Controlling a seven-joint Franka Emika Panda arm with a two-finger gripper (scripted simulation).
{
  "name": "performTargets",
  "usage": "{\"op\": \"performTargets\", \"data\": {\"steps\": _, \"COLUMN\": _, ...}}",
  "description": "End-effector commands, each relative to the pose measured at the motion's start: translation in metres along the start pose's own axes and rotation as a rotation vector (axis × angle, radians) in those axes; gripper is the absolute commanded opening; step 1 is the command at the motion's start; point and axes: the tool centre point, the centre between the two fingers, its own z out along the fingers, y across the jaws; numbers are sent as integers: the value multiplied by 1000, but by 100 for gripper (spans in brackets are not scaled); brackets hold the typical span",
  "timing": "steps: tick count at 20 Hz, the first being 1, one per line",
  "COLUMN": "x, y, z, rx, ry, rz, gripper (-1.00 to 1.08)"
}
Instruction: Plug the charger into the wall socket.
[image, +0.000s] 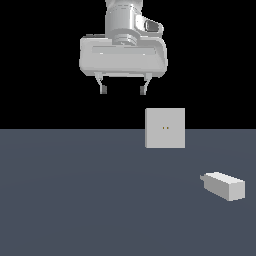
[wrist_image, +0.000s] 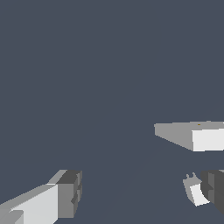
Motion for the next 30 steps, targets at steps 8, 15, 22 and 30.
{"op": "performTargets", "data": {"steps": 8, "x": -7, "y": 6, "z": 5, "rx": 0, "ry": 3, "rz": -12, "gripper": 100}}
{"op": "performTargets", "data": {"steps": 15, "x": -28, "y": 27, "z": 22, "rx": 1, "ry": 15, "rz": -52, "gripper": 100}}
{"op": "performTargets", "data": {"steps": 22, "x": -60, "y": 62, "z": 50, "rx": 2, "ry": 32, "rz": -116, "gripper": 100}}
{"op": "performTargets", "data": {"steps": 30, "x": -93, "y": 108, "z": 84, "rx": 4, "ry": 54, "rz": -194, "gripper": 100}}
